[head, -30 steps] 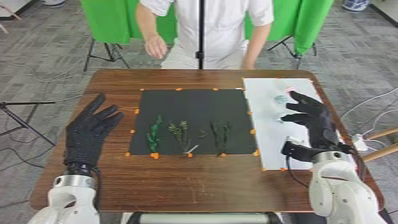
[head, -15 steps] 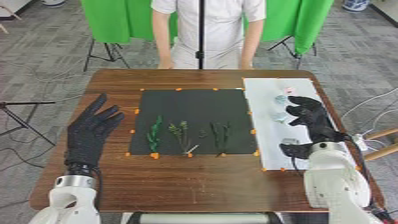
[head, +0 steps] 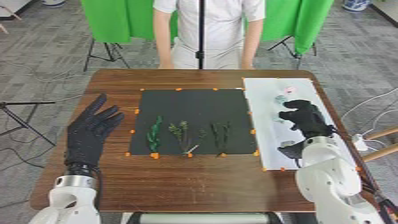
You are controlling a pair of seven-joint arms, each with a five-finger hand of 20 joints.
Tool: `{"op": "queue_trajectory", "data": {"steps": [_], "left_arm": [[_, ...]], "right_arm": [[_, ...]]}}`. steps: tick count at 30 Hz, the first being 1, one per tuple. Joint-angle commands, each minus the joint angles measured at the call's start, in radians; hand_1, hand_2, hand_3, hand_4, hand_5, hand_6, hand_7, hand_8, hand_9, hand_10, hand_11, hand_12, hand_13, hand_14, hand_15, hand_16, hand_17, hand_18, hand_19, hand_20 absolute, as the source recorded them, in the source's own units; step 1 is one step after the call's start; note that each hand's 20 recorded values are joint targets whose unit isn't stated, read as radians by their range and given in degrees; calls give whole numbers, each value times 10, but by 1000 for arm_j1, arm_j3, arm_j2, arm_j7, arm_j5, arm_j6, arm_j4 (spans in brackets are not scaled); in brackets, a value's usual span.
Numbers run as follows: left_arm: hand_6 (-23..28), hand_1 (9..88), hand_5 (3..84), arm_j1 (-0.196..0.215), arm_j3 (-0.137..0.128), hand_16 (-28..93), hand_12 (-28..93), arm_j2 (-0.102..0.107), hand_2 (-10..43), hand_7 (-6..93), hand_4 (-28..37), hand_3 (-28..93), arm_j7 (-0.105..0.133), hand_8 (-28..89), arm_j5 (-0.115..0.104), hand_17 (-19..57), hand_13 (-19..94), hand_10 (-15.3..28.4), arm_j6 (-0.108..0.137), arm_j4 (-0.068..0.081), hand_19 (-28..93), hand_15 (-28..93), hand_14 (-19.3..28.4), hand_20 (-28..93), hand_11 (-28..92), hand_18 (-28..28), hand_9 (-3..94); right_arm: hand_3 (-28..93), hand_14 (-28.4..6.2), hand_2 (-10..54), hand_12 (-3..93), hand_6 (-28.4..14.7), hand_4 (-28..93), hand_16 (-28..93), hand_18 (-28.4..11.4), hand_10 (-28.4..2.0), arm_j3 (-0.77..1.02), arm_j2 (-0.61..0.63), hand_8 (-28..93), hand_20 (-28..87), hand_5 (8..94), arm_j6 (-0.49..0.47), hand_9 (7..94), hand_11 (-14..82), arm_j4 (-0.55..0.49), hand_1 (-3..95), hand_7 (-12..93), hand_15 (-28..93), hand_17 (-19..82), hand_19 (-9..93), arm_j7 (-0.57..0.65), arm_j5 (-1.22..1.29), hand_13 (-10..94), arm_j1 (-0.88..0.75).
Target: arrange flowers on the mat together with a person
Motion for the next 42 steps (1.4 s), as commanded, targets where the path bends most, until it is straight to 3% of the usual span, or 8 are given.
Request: {"op": "queue_trajectory", "data": {"steps": [1, 9, 15, 18, 23, 28, 37, 42], "left_arm": [[87, 217, 354, 8, 4, -108, 94, -2, 97, 110, -282, 788, 0, -94, -7, -68, 281, 210, 11, 5, 623, 538, 273, -9, 257, 243, 365], [88, 218, 355, 7, 4, -109, 94, -1, 97, 111, -282, 788, 0, -95, -7, -68, 281, 210, 12, 4, 623, 539, 273, -9, 259, 243, 366], [88, 218, 355, 6, 5, -109, 94, -3, 97, 112, -282, 788, -3, -95, -7, -68, 281, 210, 9, 5, 623, 539, 273, -10, 259, 244, 366], [88, 219, 355, 3, 9, -110, 93, -1, 98, 112, -282, 786, -1, -95, -9, -68, 281, 211, 9, 5, 624, 540, 273, -10, 259, 244, 366], [88, 219, 356, 3, 5, -110, 93, -4, 98, 112, -282, 787, -4, -95, -9, -68, 281, 211, 10, 5, 624, 540, 273, -11, 260, 244, 366], [88, 219, 356, 8, 6, -110, 94, 0, 97, 113, -282, 787, 6, -96, -18, -68, 281, 210, 11, 3, 624, 539, 273, -12, 260, 244, 366], [89, 219, 356, 7, 3, -110, 94, 6, 98, 113, -281, 786, 17, -96, -18, -68, 281, 210, 10, 0, 625, 540, 273, -12, 262, 244, 367], [88, 219, 357, 10, 3, -110, 93, 5, 98, 114, -281, 787, 15, -96, -19, -68, 281, 211, 11, -1, 625, 540, 272, -12, 261, 244, 366]], "right_arm": [[877, -153, -22, 127, 9, -283, 66, -212, -177, -23, -11, -149, 182, 465, -140, 559, 230, 29, 272, 161, 611, 191, 714, 20, -116, 567, 32], [865, -144, -35, 126, 43, -283, 63, -210, -173, -72, -15, -146, 169, 443, -272, 570, 234, 65, 283, 158, 614, 195, 721, 20, -256, 579, 69], [854, -135, -45, 126, 53, -283, 63, -208, -167, -108, -6, -144, 161, 425, -285, 584, 238, 101, 294, 155, 612, 205, 729, 61, -265, 601, 100], [837, -126, -40, 125, 45, -282, 63, -205, -159, -135, 13, -145, 152, 453, -226, 618, 242, 125, 314, 157, 597, 219, 738, 91, -244, 628, 108], [815, -92, -75, 134, 17, -281, 109, -180, -122, -161, 19, -134, 112, 610, -197, 708, 234, 146, 413, 202, 514, 270, 768, 103, -295, 713, 112], [726, -42, -95, 286, 9, -283, 244, -141, -84, -178, 27, -48, 71, 765, -147, 878, 85, 155, 556, 254, 409, 333, 796, 109, -323, 807, 110], [713, -26, -95, 304, 12, -283, 278, -134, -80, -173, 29, -21, 71, 827, -63, 935, 88, 128, 585, 223, 376, 372, 810, 91, -343, 872, 103], [746, -28, -95, 314, 7, -283, 283, -153, -82, -176, 33, -16, 80, 817, 80, 931, 88, 86, 555, 225, 402, 354, 821, 121, -350, 858, 83]]}}
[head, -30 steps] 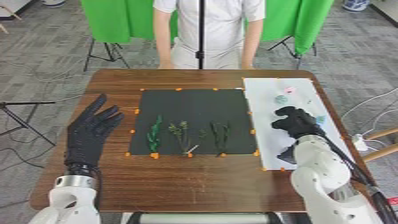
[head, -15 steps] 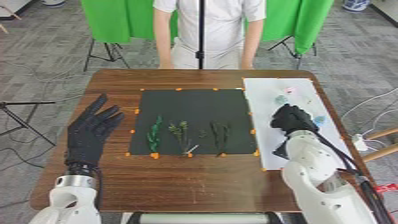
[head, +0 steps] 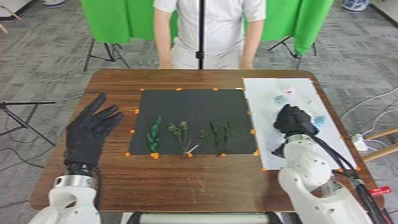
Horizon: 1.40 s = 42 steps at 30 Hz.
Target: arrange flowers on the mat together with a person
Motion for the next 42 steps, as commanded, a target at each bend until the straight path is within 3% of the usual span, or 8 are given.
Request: {"op": "queue_trajectory", "data": {"steps": [1, 4, 10, 24, 29, 32, 36, 42], "left_arm": [[89, 218, 357, 14, 0, -110, 93, -1, 98, 114, -281, 787, 2, -96, -7, -68, 281, 211, 9, -1, 625, 540, 272, -12, 261, 244, 366], [89, 218, 357, 17, -2, -110, 94, -1, 97, 113, -281, 788, 1, -96, -6, -68, 281, 210, 8, -1, 625, 539, 272, -12, 261, 244, 366], [89, 218, 358, 12, 2, -110, 94, -1, 97, 113, -282, 788, 1, -96, -7, -68, 282, 210, 7, 1, 625, 539, 273, -12, 261, 244, 366], [91, 219, 358, 8, 7, -110, 95, 6, 97, 114, -281, 788, 10, -95, -15, -68, 281, 211, 15, 0, 625, 540, 273, -12, 264, 244, 367], [92, 219, 360, 5, 8, -110, 95, 4, 97, 115, -280, 787, 8, -95, -13, -67, 282, 211, 13, -1, 626, 540, 273, -12, 267, 244, 368], [92, 219, 360, 7, 7, -110, 95, 5, 97, 116, -280, 788, 16, -95, -27, -67, 282, 211, 11, -1, 627, 541, 273, -12, 268, 244, 369], [93, 220, 362, 6, 8, -110, 95, 4, 97, 117, -279, 789, 19, -96, -32, -67, 283, 211, 9, 0, 628, 543, 273, -11, 269, 244, 370], [94, 220, 363, 3, 8, -110, 95, 5, 97, 116, -278, 789, 20, -95, -29, -67, 283, 212, 3, -2, 629, 546, 273, -11, 271, 244, 369]], "right_arm": [[749, -33, -95, 306, 2, -283, 268, -162, -88, 4, 7, -27, 86, 790, 173, 913, 103, -64, 534, 231, 428, 341, 820, 21, -31, 844, -39], [775, -43, -95, 269, 12, -283, 234, -179, -102, 1, 16, -70, 105, 693, 201, 860, 158, -71, 482, 217, 477, 311, 811, 42, -50, 812, -37], [828, -68, -95, 152, 28, -283, 151, -201, -135, -2, 21, -131, 139, 472, 51, 749, 255, -48, 380, 138, 532, 266, 774, 105, 11, 758, 22], [821, -89, -95, 135, 26, -283, 127, -212, -159, -59, 37, -123, 145, 415, -119, 697, 217, 60, 342, 125, 535, 246, 758, 191, 90, 724, 136], [818, -94, -95, 129, 24, -283, 120, -215, -163, -66, 40, -124, 147, 457, -151, 696, 195, 82, 349, 128, 524, 250, 759, 214, 140, 722, 138], [813, -93, -95, 126, 35, -283, 117, -213, -157, -77, 38, -133, 146, 509, -147, 705, 181, 87, 366, 138, 512, 255, 757, 199, 138, 726, 135], [798, -75, -95, 130, 51, -282, 141, -199, -120, -98, 37, -137, 148, 655, -119, 776, 155, 96, 442, 152, 447, 287, 761, 182, 108, 781, 134], [675, -22, -95, 273, 36, -283, 291, -170, -68, -114, 36, -1, 128, 859, -61, 934, 61, 101, 570, 161, 359, 341, 793, 161, 71, 879, 127]]}}
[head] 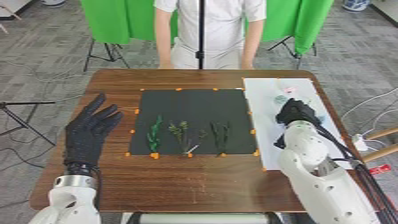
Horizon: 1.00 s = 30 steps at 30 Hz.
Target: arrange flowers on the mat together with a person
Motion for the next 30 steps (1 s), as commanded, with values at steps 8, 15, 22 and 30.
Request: {"op": "queue_trajectory", "data": {"steps": [8, 15, 22, 30], "left_arm": [[95, 221, 364, 9, -9, -112, 93, 18, 98, 114, -277, 787, 18, -95, 6, -66, 283, 212, -5, -24, 630, 548, 274, -12, 270, 244, 370], [94, 220, 363, -2, -13, -112, 94, 37, 96, 115, -275, 788, 39, -95, 21, -65, 282, 212, -15, -47, 643, 548, 273, -8, 271, 249, 370], [94, 221, 362, -31, -6, -112, 95, 62, 94, 114, -276, 785, 64, -95, 38, -55, 284, 211, -14, -64, 680, 549, 274, 2, 269, 257, 368], [92, 220, 363, -102, 24, -111, 96, 86, 92, 114, -277, 787, 53, -94, 48, -51, 290, 211, -16, -65, 689, 552, 275, 1, 269, 257, 370]], "right_arm": [[681, -7, -95, 260, 32, -283, 307, -159, -64, -30, -54, 6, 123, 886, 133, 937, 131, -70, 594, 171, 364, 366, 812, -133, -72, 913, -52], [691, -11, -95, 258, 29, -283, 309, -158, -62, -167, -178, 10, 123, 889, 94, 937, 144, -144, 590, 172, 378, 365, 817, -358, -59, 917, 38], [698, -13, -95, 260, 29, -283, 301, -158, -61, -300, -343, 10, 125, 884, 20, 937, 145, -49, 585, 174, 393, 359, 821, -556, -51, 911, 130], [692, -18, -95, 267, 29, -283, 291, -162, -70, -392, -451, 7, 129, 879, -33, 937, 161, 87, 587, 178, 418, 348, 824, -664, -63, 899, 212]]}}
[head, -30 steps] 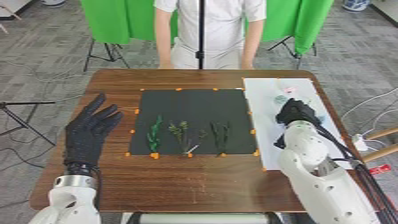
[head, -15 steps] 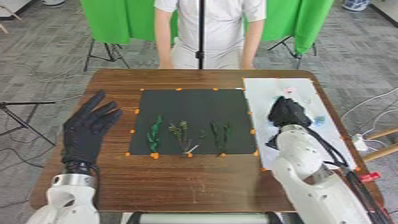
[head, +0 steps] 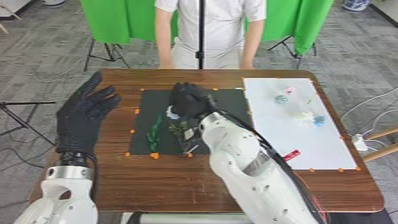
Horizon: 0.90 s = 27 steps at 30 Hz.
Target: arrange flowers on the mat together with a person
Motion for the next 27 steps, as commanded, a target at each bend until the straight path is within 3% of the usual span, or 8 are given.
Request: {"op": "queue_trajectory", "data": {"steps": [1, 4, 12, 15, 16, 20, 27], "left_arm": [[92, 220, 363, -66, 28, -111, 96, 26, 92, 114, -277, 787, -9, -95, 20, -51, 290, 211, -12, -8, 690, 553, 275, 0, 269, 258, 371], [93, 220, 363, -87, 37, -111, 97, 37, 93, 114, -277, 786, -13, -95, 21, -51, 291, 211, -11, -7, 691, 553, 276, -1, 271, 258, 372], [93, 220, 364, -138, 64, -112, 97, 42, 92, 113, -276, 788, -21, -94, 8, -51, 291, 212, -33, 7, 695, 559, 276, -7, 269, 258, 374], [94, 221, 365, -136, 70, -112, 97, 55, 92, 114, -275, 788, 1, -93, 3, -50, 292, 213, -15, 1, 696, 560, 277, -9, 269, 257, 374], [94, 221, 365, -145, 71, -113, 97, 49, 92, 114, -275, 788, -8, -93, 5, -50, 292, 213, -26, 6, 696, 561, 277, -10, 269, 257, 374], [94, 223, 366, -148, 73, -113, 98, 47, 92, 115, -275, 786, -14, -94, 5, -50, 292, 214, -30, 7, 697, 562, 277, -13, 271, 257, 376], [96, 222, 367, -150, 75, -115, 98, 48, 92, 114, -273, 788, -12, -94, 2, -51, 292, 215, -37, 7, 698, 564, 278, -18, 271, 257, 376]], "right_arm": [[690, -19, -95, 266, 29, -283, 290, -162, -70, -96, -129, 7, 130, 879, -35, 937, 163, 92, 588, 178, 421, 347, 824, -71, -20, 898, 70], [687, -20, -95, 264, 29, -283, 285, -162, -71, -136, -128, 6, 131, 878, -30, 937, 165, 128, 590, 179, 428, 345, 824, -75, -7, 895, 105], [653, -30, -95, 266, 40, -283, 242, -166, -75, -185, -134, -19, 140, 843, -89, 937, 163, 164, 588, 152, 461, 338, 824, -45, 7, 883, 143], [631, -35, -95, 267, 44, -283, 204, -169, -77, -195, -140, -37, 144, 788, -106, 937, 151, 183, 580, 127, 486, 330, 824, -36, -13, 872, 156], [630, -35, -95, 269, 44, -283, 200, -169, -78, -205, -133, -40, 145, 777, -99, 937, 147, 186, 576, 126, 489, 329, 823, -15, -10, 870, 167], [608, -36, -95, 264, 45, -283, 193, -170, -79, -219, -131, -47, 145, 752, -104, 937, 151, 195, 572, 125, 493, 327, 824, 57, 9, 869, 185], [592, -38, -95, 251, 40, -283, 183, -175, -82, -240, -119, -128, 145, 693, -95, 931, 167, 200, 551, 132, 509, 321, 832, 123, 14, 860, 211]]}}
